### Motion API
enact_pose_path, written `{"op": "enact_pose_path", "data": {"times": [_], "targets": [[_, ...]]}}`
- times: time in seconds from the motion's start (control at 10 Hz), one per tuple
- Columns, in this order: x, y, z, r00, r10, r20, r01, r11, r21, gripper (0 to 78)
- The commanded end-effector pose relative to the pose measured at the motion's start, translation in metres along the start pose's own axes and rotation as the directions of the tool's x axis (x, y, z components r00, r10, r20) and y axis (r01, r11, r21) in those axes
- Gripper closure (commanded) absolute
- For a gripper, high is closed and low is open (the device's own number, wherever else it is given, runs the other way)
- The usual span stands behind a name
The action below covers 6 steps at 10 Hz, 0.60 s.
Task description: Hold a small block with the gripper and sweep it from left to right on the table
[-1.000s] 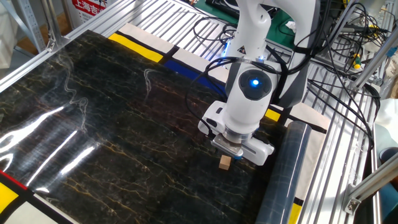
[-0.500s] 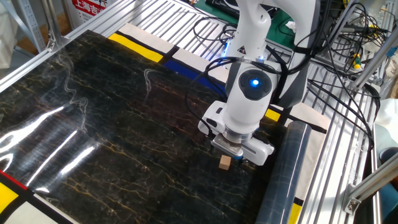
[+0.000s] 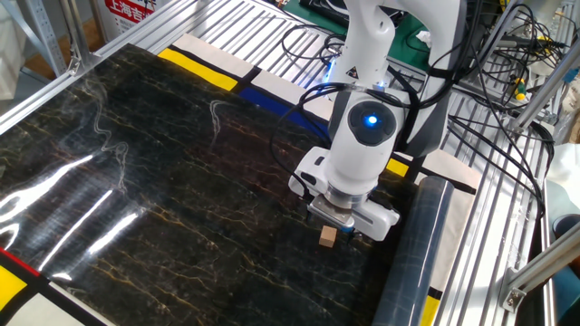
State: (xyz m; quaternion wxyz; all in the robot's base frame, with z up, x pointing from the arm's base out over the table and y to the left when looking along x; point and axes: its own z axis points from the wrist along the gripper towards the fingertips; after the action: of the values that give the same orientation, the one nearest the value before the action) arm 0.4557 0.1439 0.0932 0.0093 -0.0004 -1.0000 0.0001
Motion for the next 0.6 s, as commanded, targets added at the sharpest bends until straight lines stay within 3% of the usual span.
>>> {"op": "enact_pose_path", "data": {"times": [0.1, 0.3, 0.5, 0.6], "targets": [[-0.051, -0.037, -0.048, 0.996, -0.086, -0.001, 0.086, 0.996, -0.002, 0.1], [-0.062, -0.057, -0.048, 0.993, -0.121, -0.004, 0.121, 0.993, 0.003, 0.1], [-0.067, -0.083, -0.043, 0.988, -0.153, -0.003, 0.153, 0.988, 0.005, 0.1], [-0.067, -0.088, -0.042, 0.987, -0.158, -0.004, 0.158, 0.987, 0.006, 0.1]]}}
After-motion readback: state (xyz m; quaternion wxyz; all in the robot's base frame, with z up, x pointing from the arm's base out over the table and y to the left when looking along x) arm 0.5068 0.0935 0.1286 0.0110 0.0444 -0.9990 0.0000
